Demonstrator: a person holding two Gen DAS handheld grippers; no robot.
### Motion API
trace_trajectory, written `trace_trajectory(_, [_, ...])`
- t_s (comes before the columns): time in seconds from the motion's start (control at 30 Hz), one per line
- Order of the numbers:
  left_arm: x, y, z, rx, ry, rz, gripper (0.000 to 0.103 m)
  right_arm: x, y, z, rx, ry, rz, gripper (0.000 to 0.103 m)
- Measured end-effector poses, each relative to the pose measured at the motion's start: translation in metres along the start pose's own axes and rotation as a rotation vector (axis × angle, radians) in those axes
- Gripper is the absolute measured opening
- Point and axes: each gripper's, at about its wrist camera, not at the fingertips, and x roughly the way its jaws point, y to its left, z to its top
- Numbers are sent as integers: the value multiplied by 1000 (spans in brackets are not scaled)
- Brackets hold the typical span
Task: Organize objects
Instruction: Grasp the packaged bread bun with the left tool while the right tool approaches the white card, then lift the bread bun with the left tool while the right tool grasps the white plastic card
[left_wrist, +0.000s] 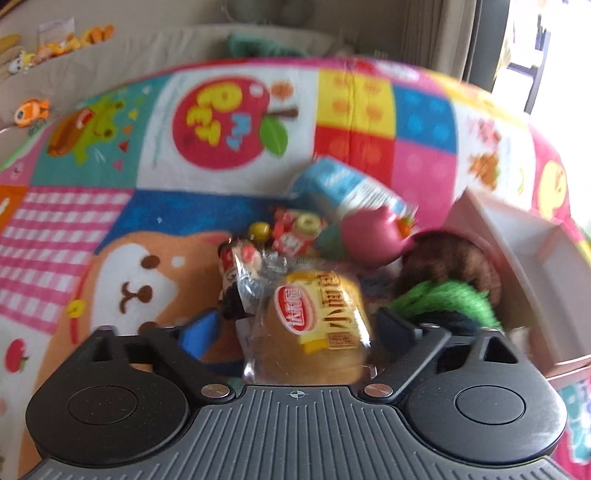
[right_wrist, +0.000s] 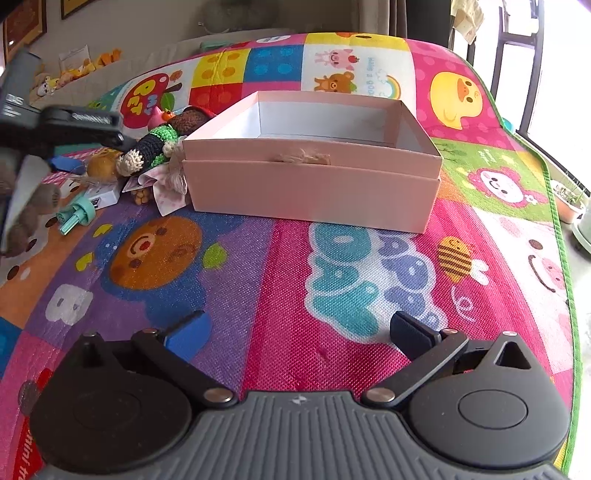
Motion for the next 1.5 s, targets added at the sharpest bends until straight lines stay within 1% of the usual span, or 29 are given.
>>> trace_trajectory(0.03, [0,6,-1,-21,-16,-22,80,0,1,0,2,2,-4,103])
trace_trajectory(0.07, [-2,11,-2,-39,-27,-44,65,0,1,0,4,3,-9,103])
trace_trajectory(0.13, [-12,19,-5,-73,-34,-47,63,0,2,0,3,6,-13,103])
trace_trajectory(0.2, [-33,24,-16,-76,-65,-97,62,1,3,1,5,10,-18,103])
trace_trajectory(0.3, [-75,30,-44,-62,-110,-173,62,2,5,2,2,10,-26,103])
trace_trajectory(0.37, [-99,37,-60,-80,-129,-199,62,2,6,3,1,6,-28,103])
trace_trajectory(0.43, [-120,50,-72,-100,-157,-187,62,4,10,6,-20,9,-15,103])
trace_trajectory(0.47, [-128,57,-75,-108,-170,-168,62,6,16,9,-48,11,11,103])
trace_trajectory(0.53, [-142,72,-78,-117,-189,-111,62,10,34,19,-125,44,107,103])
trace_trajectory(0.57, [-148,79,-78,-123,-198,-81,62,10,48,24,-168,43,155,103])
trace_trajectory(0.6, [-152,87,-78,-131,-208,-55,62,8,64,29,-212,17,190,103])
trace_trajectory(0.67, [-159,102,-79,-156,-222,-34,62,3,101,40,-323,-74,241,103])
trace_trajectory(0.73, [-164,114,-83,-187,-224,-34,62,3,136,52,-413,-154,288,103])
trace_trajectory(0.8, [-168,122,-88,-204,-225,-48,62,10,165,70,-436,-195,333,102])
trace_trajectory(0.83, [-170,124,-92,-209,-226,-56,62,17,180,81,-433,-197,348,94])
trace_trajectory(0.87, [-172,126,-95,-213,-226,-67,62,25,191,92,-431,-191,353,83])
trace_trajectory(0.9, [-174,128,-98,-216,-226,-78,62,35,202,103,-429,-183,345,79])
trace_trajectory(0.97, [-175,130,-104,-214,-218,-98,62,57,216,124,-393,-163,300,67])
trace_trajectory(1.0, [-175,130,-107,-211,-212,-107,62,70,218,134,-365,-132,276,63])
trace_trajectory(1.03, [-173,129,-110,-206,-204,-119,62,80,219,141,-326,-93,260,55])
trace_trajectory(1.1, [-170,129,-114,-199,-185,-145,62,102,215,152,-247,-1,250,53])
trace_trajectory(1.13, [-169,129,-117,-195,-176,-157,62,107,211,152,-219,8,241,53])
trace_trajectory(1.17, [-166,128,-117,-191,-168,-166,62,109,209,151,-224,6,240,53])
trace_trajectory(1.23, [-161,126,-118,-184,-156,-179,62,105,209,147,-261,11,274,53])
trace_trajectory(1.3, [-157,123,-117,-181,-147,-185,62,99,213,140,-315,18,292,50])
trace_trajectory(1.33, [-157,120,-117,-178,-145,-189,62,95,215,136,-348,15,283,43])
trace_trajectory(1.37, [-158,117,-117,-172,-145,-193,62,89,215,131,-372,14,284,32])
trace_trajectory(1.43, [-160,111,-117,-157,-141,-198,62,77,208,124,-399,28,313,29])
trace_trajectory(1.5, [-162,104,-118,-143,-130,-195,62,66,197,117,-402,37,329,29])
